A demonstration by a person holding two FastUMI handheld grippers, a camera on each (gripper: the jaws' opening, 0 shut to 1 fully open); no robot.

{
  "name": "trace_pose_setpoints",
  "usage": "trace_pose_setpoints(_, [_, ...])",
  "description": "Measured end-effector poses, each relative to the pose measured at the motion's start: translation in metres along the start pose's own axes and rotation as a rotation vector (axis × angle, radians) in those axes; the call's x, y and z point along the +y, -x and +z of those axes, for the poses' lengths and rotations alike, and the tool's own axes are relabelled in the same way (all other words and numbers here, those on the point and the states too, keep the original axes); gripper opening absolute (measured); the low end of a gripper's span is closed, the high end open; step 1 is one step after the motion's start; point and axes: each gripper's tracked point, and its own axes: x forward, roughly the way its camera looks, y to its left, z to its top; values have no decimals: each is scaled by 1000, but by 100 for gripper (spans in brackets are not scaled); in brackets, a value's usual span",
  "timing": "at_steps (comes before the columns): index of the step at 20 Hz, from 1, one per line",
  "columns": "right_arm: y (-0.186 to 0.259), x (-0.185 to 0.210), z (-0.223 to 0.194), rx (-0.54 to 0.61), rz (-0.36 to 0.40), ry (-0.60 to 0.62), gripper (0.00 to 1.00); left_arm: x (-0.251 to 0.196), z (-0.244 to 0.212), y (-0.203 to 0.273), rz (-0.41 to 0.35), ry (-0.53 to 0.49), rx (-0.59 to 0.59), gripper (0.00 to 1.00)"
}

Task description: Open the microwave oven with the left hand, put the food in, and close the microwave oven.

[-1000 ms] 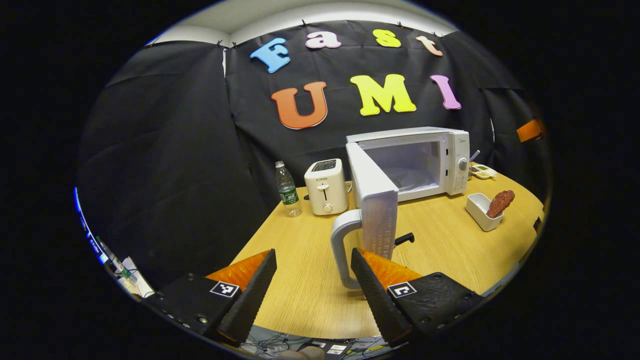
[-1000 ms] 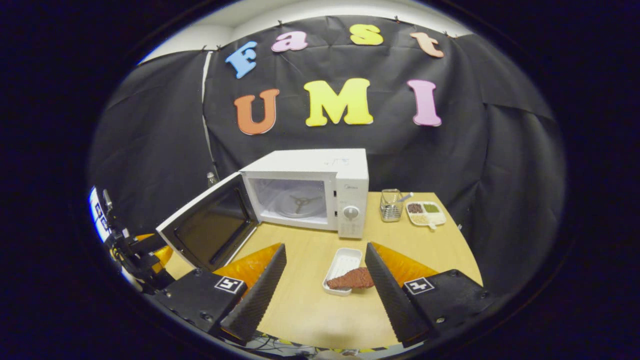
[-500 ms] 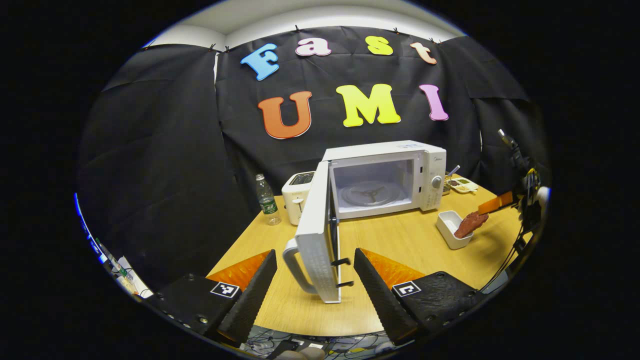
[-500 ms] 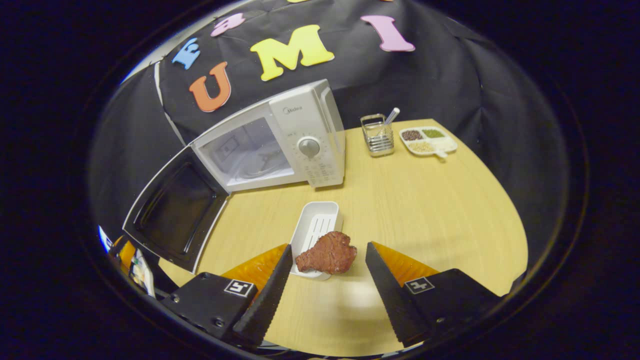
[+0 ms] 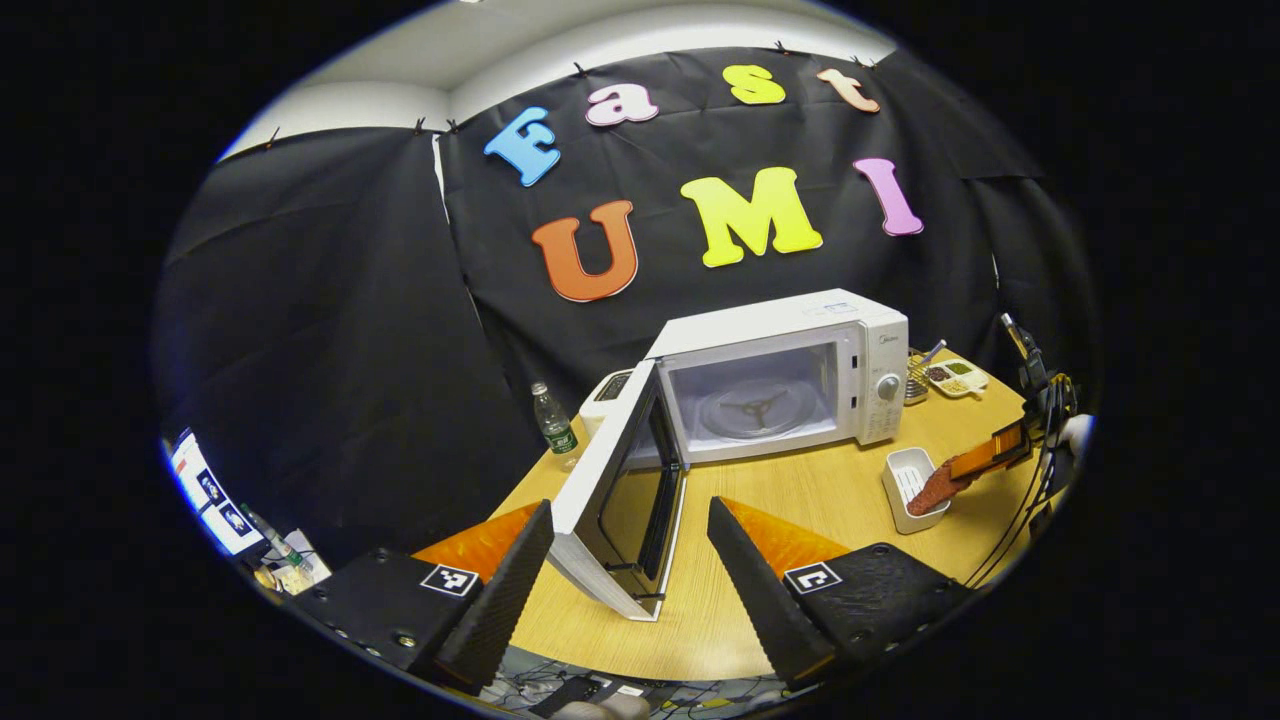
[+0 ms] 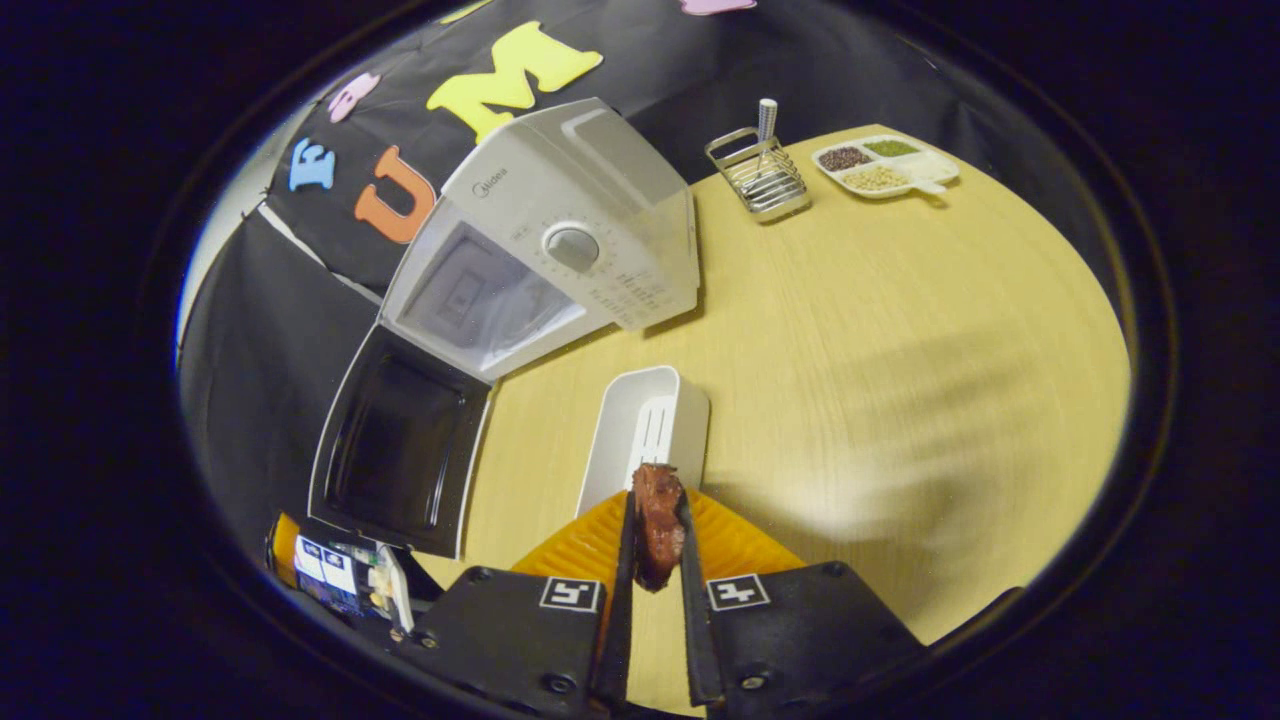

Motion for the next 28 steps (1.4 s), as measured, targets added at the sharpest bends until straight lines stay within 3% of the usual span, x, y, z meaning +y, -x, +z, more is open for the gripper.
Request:
trace_pose_setpoints(1, [0, -1, 2, 13, 12, 26, 10, -2, 0, 3, 11, -3, 5, 95])
trace_pose_setpoints(2, [1, -2, 5, 25, 14, 70, 18, -4, -2, 5, 21, -8, 11, 95])
trace_pose_setpoints(5, [1, -5, 17, 45, -4, 193, 16, -5, -2, 11, 40, -12, 21, 95])
trace_pose_setpoints(6, [3, -5, 21, 48, -13, 221, 7, -3, -2, 12, 46, -12, 21, 95])
trace_pose_setpoints(7, [5, -6, 27, 47, -30, 237, 16, -2, -2, 12, 47, -7, 21, 95])
trace_pose_setpoints(12, [31, 33, 57, -65, -51, 253, 16, 8, -4, 9, 14, 26, -4, 95])
trace_pose_setpoints(16, [30, 102, 76, -205, 7, 188, 16, 24, -6, 9, -54, 28, -24, 95])
trace_pose_setpoints(19, [5, 151, 87, -311, 44, 148, 16, 38, -8, 8, -103, 15, -38, 95])
trace_pose_setpoints(21, [-22, 178, 96, -385, 81, 56, 16, 50, -11, 6, -128, 14, -47, 95])
trace_pose_setpoints(28, [-125, 221, 120, -591, 121, -191, 16, 89, -37, -9, -141, 4, -36, 95])
